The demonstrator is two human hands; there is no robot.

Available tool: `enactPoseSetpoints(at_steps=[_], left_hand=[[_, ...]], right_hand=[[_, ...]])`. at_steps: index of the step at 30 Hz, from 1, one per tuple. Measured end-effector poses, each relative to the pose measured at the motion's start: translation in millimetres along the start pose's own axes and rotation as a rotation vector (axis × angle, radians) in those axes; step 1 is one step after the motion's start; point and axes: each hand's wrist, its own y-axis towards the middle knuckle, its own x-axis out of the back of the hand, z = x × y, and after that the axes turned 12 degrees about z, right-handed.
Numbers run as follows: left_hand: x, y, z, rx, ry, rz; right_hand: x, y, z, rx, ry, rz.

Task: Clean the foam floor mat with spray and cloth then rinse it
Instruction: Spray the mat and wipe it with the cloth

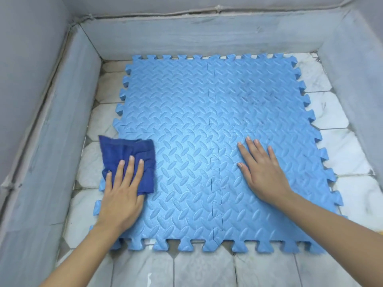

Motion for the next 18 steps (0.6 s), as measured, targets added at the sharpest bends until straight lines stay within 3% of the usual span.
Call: enactPoseSetpoints(at_steps=[2, 6, 8, 13, 18], left_hand=[[-1.5, -18.4, -26.1, -0.122, 0.006, -0.009], [-5.9, -50.3, -111.5, -0.582, 0.086, 0.068], [-6.8, -52.1, -130.2, -0.665, 0.141, 0.079], [-11.5, -53.1, -77.0, -0.589, 0.129, 0.065], [-16.2, -42.0, 13.9, -0.203, 0.012, -0.020]], right_hand=[[-0.4, -0.6, 2.1, -0.002, -0.014, -0.006], [-1.3, -1.0, 3.5, -0.018, -0.025, -0.010], [-0.6, -1.1, 3.3, -0.008, -0.025, -0.002], [6.6, -2.6, -8.2, 0.034, -0.031, 0.021], [10.0, -2.9, -32.6, -0.012, 0.044, 0.000]])
